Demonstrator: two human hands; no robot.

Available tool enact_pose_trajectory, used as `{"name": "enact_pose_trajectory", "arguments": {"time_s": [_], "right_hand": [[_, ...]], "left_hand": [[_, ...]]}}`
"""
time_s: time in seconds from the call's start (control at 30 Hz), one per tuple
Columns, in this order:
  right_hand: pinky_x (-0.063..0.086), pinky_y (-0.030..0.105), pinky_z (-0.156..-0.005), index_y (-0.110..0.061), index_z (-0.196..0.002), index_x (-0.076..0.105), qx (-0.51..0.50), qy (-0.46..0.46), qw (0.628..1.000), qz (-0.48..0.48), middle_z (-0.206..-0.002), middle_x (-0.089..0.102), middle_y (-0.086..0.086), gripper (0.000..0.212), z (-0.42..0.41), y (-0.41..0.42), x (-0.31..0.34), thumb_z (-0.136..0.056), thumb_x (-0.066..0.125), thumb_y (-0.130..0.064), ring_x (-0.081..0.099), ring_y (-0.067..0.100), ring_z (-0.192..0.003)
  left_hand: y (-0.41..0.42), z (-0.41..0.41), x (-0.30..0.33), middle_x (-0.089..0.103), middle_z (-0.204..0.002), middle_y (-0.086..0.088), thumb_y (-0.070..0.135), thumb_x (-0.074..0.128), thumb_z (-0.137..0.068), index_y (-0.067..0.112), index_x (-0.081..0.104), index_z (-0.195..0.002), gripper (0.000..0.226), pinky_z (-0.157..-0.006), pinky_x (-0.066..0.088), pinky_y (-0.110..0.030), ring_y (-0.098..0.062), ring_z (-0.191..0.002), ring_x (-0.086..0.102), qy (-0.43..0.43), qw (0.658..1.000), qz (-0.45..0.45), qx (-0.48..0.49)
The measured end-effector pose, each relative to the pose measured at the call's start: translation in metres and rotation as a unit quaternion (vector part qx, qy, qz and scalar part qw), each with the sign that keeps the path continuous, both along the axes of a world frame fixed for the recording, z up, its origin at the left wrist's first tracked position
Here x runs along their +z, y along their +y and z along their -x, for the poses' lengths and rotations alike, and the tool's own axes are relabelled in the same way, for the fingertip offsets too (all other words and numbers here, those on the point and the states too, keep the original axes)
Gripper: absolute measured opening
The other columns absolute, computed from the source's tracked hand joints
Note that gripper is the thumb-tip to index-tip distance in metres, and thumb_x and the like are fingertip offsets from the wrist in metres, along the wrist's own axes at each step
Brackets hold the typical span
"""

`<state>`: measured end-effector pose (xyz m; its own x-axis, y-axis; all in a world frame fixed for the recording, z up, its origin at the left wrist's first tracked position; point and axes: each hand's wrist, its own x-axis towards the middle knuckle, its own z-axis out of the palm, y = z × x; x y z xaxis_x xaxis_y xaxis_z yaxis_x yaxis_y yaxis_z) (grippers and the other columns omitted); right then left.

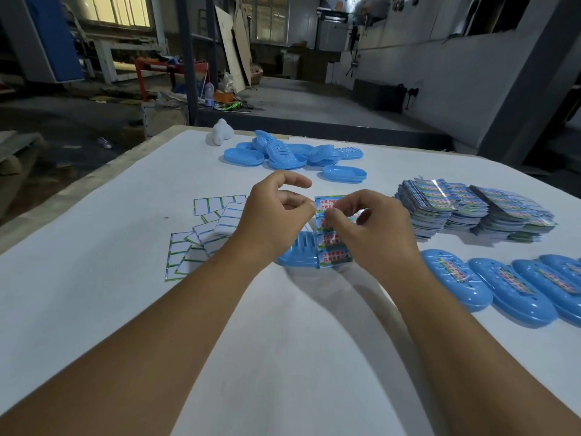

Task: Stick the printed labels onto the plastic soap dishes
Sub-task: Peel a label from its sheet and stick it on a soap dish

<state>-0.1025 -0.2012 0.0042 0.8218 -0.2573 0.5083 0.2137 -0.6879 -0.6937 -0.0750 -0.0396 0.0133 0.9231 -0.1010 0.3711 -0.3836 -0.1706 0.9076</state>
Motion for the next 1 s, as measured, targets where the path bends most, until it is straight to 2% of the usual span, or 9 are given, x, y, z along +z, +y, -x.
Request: {"name": "enact_pose_trajectory", "arguments": {"time_s": [0.13, 0.3, 0.47, 0.6, 0.73, 0.83, 0.9, 1.0], "right_hand": [[0.052, 0.026, -0.062, -0.038, -0.067, 0.071, 0.013, 0.021, 1.0, 0.018, -0.07, 0.068, -0.03, 0.015, 0.0026, 0.0034, 0.003, -0.082, 0.069, -0.041, 0.065, -0.001, -0.065], [0.045, 0.022, -0.056, -0.038, -0.06, 0.07, 0.017, 0.022, 0.999, 0.036, -0.064, 0.068, -0.027, 0.022, 0.005, 0.0038, 0.006, -0.08, 0.063, -0.043, 0.063, 0.0, -0.062], [0.049, 0.024, -0.056, -0.025, -0.067, 0.075, 0.009, 0.021, 0.999, 0.049, -0.059, 0.068, -0.019, 0.028, 0.0077, 0.0066, 0.0056, -0.076, 0.057, -0.044, 0.063, 0.005, -0.058], [0.043, 0.022, -0.051, -0.022, -0.064, 0.072, -0.014, 0.032, 0.995, 0.094, -0.053, 0.064, -0.014, 0.028, 0.0064, 0.0076, 0.0042, -0.08, 0.059, -0.041, 0.058, 0.009, -0.053], [0.039, 0.023, -0.049, -0.022, -0.06, 0.069, -0.002, 0.028, 0.996, 0.089, -0.053, 0.063, -0.014, 0.028, 0.0059, 0.0071, 0.0048, -0.081, 0.059, -0.039, 0.055, 0.008, -0.051], [0.046, 0.028, -0.053, -0.014, -0.066, 0.071, 0.01, 0.021, 0.996, 0.082, -0.056, 0.064, 0.0, 0.03, 0.0067, 0.0069, 0.0052, -0.081, 0.057, -0.035, 0.056, 0.019, -0.054], [0.044, 0.029, -0.052, -0.011, -0.066, 0.071, 0.008, 0.02, 0.998, 0.067, -0.056, 0.062, 0.005, 0.027, 0.0058, 0.0065, 0.0054, -0.083, 0.059, -0.029, 0.054, 0.023, -0.056], [0.037, 0.023, -0.047, -0.017, -0.06, 0.07, 0.009, 0.017, 0.999, 0.045, -0.049, 0.059, -0.006, 0.026, 0.005, 0.0053, 0.0061, -0.083, 0.059, -0.023, 0.046, 0.011, -0.047]], "left_hand": [[-0.002, 0.0019, -0.0017, 0.075, -0.085, 0.008, 0.018, 0.072, -0.089, 0.031, 0.062, -0.105, 0.023, -0.067, 0.056, -0.016, -0.008, -0.08, 0.071, -0.031, 0.999, -0.039, -0.001], [-0.0031, 0.0027, -0.0024, 0.074, -0.086, 0.008, 0.019, 0.073, -0.09, 0.03, 0.064, -0.105, 0.021, -0.065, 0.056, -0.016, -0.008, -0.08, 0.071, -0.033, 0.998, -0.058, -0.002], [-0.0045, 0.003, -0.0049, 0.073, -0.083, 0.007, 0.016, 0.072, -0.088, 0.029, 0.066, -0.1, 0.018, -0.06, 0.049, -0.017, -0.008, -0.072, 0.068, -0.037, 0.998, -0.057, -0.014], [-0.0069, 0.0023, -0.0075, 0.073, -0.08, 0.007, 0.015, 0.072, -0.087, 0.03, 0.066, -0.095, 0.018, -0.061, 0.048, -0.019, -0.007, -0.068, 0.066, -0.044, 0.997, -0.07, -0.008], [-0.0066, 0.0018, -0.0074, 0.074, -0.08, 0.007, 0.015, 0.073, -0.087, 0.028, 0.066, -0.096, 0.018, -0.062, 0.051, -0.018, -0.008, -0.071, 0.068, -0.048, 0.996, -0.069, -0.004], [-0.0052, 0.0031, -0.0072, 0.074, -0.079, 0.007, 0.012, 0.072, -0.086, 0.025, 0.068, -0.099, 0.019, -0.064, 0.053, -0.017, -0.004, -0.071, 0.07, -0.054, 0.997, -0.06, -0.012], [-0.0062, 0.0049, -0.0076, 0.074, -0.081, 0.007, 0.009, 0.073, -0.082, 0.024, 0.069, -0.1, 0.023, -0.071, 0.057, -0.022, -0.005, -0.075, 0.07, -0.065, 0.996, -0.062, -0.021], [-0.0096, 0.0087, -0.0085, 0.073, -0.084, 0.008, 0.007, 0.075, -0.075, 0.025, 0.069, -0.1, 0.031, -0.075, 0.06, -0.031, -0.005, -0.077, 0.07, -0.08, 0.994, -0.071, -0.035]]}}
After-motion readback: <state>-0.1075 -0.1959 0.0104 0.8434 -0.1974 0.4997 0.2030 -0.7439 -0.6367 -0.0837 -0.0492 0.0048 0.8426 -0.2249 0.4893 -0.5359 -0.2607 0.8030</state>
